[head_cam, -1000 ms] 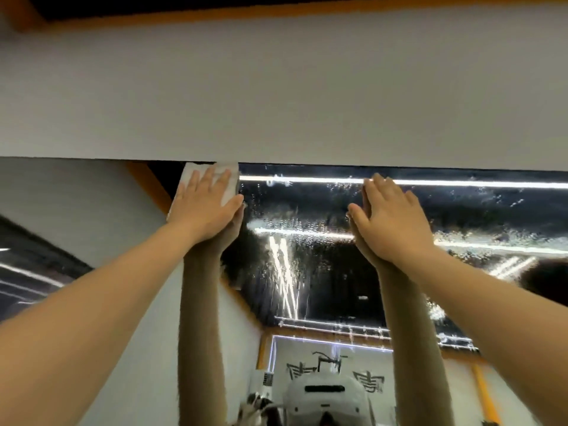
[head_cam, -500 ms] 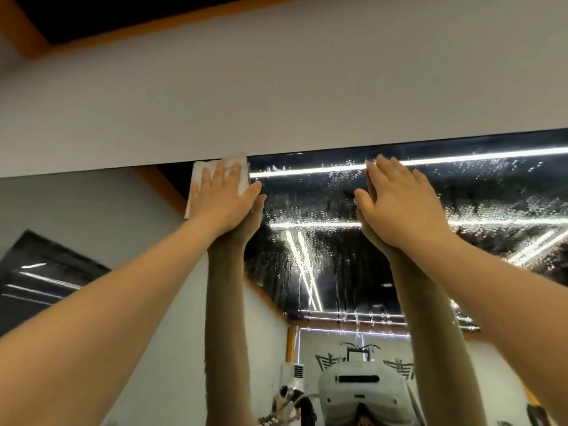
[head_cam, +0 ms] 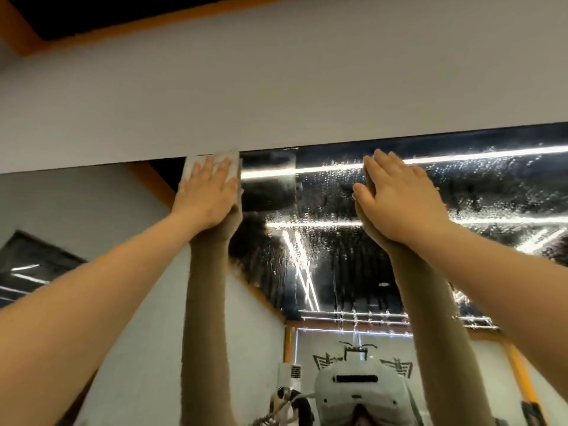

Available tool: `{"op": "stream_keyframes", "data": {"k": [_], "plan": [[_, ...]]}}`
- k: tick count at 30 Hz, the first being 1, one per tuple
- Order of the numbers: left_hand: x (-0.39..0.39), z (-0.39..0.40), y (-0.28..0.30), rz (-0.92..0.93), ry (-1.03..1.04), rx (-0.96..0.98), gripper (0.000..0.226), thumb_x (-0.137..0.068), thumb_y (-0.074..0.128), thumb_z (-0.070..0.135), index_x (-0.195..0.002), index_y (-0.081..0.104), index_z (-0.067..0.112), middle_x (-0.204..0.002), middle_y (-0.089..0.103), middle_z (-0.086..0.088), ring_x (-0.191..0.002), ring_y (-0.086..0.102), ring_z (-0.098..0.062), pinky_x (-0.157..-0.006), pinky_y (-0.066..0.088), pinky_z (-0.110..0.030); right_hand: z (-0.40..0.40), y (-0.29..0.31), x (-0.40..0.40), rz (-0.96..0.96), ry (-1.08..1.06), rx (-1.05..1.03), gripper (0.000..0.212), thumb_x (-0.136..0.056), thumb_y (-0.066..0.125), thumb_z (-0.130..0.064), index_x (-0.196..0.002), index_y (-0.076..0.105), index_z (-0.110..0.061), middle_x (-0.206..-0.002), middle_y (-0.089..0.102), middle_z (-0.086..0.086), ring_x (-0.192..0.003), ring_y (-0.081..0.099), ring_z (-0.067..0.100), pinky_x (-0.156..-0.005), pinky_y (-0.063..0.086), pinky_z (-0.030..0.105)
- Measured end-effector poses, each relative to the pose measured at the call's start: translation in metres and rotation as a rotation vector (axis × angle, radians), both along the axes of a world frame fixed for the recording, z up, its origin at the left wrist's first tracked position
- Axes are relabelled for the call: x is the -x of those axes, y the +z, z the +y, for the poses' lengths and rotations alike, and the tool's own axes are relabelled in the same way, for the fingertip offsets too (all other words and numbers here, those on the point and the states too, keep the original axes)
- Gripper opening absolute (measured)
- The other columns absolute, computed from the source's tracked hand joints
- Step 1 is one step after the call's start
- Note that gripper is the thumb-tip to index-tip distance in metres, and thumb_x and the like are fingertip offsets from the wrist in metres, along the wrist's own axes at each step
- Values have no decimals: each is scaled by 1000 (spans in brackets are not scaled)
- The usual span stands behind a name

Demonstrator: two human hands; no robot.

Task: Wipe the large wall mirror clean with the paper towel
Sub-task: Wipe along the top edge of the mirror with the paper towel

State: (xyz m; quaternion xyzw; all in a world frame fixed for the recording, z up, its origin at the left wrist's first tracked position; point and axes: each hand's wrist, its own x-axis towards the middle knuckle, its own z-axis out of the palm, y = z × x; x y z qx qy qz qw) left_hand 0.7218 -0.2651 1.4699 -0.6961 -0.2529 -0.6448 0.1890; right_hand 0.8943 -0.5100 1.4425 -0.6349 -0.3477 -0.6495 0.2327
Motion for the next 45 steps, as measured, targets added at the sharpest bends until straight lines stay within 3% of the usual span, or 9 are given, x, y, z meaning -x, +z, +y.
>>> {"op": "stream_keyframes", "data": {"k": [2, 5, 10, 13, 22, 27, 35, 40, 45], "plan": [[6, 9, 4, -10, 40, 60, 75, -93, 2, 60, -156, 2, 19, -163, -1, -9, -149, -3, -31, -120, 2, -52, 1, 0, 0, -3, 2, -7, 61, -103, 24, -44, -156, 10, -16, -163, 7, 3, -150, 4, 19, -121, 5, 40], [-7, -12, 9, -33, -50, 197, 69, -97, 11, 58, -156, 2, 23, -163, -9, -4, -149, -10, -30, -119, -5, -52, 1, 0, 0, -8, 0, -11, 61, -103, 22, -44, -156, 9, -16, -163, 5, 3, -150, 3, 18, -120, 4, 40], [-61, -97, 10, 79, -84, 57, 68, -97, 9, 60, -156, -3, 27, -161, -15, -4, -148, -14, -33, -116, -12, -53, 3, -1, -1, -8, -1, -13, 61, -103, 22, -45, -156, 9, -17, -163, 5, 2, -150, 3, 17, -120, 3, 39], [-76, -122, 1, 41, -129, 3, 64, -101, 13, 56, -155, -4, 27, -162, -14, -5, -148, -14, -29, -117, -8, -50, 2, -2, 0, 0, 12, -8, 60, -104, 24, -44, -156, 11, -17, -163, 6, 1, -150, 3, 17, -119, 3, 38], [-16, -34, 18, -16, -9, 25, 59, -102, 18, 49, -155, 6, 25, -163, 2, -7, -148, 4, -33, -119, 9, -54, 0, -1, -1, -10, 23, 1, 59, -104, 23, -43, -156, 11, -17, -163, 6, 1, -150, 3, 17, -120, 3, 38], [-35, -69, 6, -75, -98, 161, 63, -102, 14, 54, -156, -1, 25, -163, -10, -5, -149, -9, -31, -119, -5, -51, 0, -1, -1, -21, 31, -24, 59, -104, 24, -42, -155, 15, -16, -163, 10, 2, -149, 6, 17, -120, 5, 39], [-79, -124, 1, 17, -134, -16, 65, -101, 15, 57, -156, -1, 26, -163, -12, -4, -149, -13, -29, -117, -7, -49, 0, -2, 0, -29, 39, -27, 58, -104, 27, -42, -155, 18, -16, -162, 13, 2, -149, 8, 17, -120, 6, 40], [-57, -99, 17, 133, -138, -23, 55, -106, 18, 34, -156, -3, 23, -163, -12, -5, -148, -10, -32, -117, -2, -50, -2, -2, 0, -31, 39, -13, 58, -104, 27, -43, -155, 18, -17, -162, 13, 2, -149, 8, 17, -120, 6, 38], [-32, -57, 13, 24, -42, -15, 53, -106, 16, 28, -156, 1, 19, -163, -5, -5, -149, -2, -29, -121, 4, -47, -2, -2, 0, -33, 51, -14, 57, -104, 28, -41, -155, 19, -16, -162, 13, 3, -149, 9, 18, -120, 7, 39]]}}
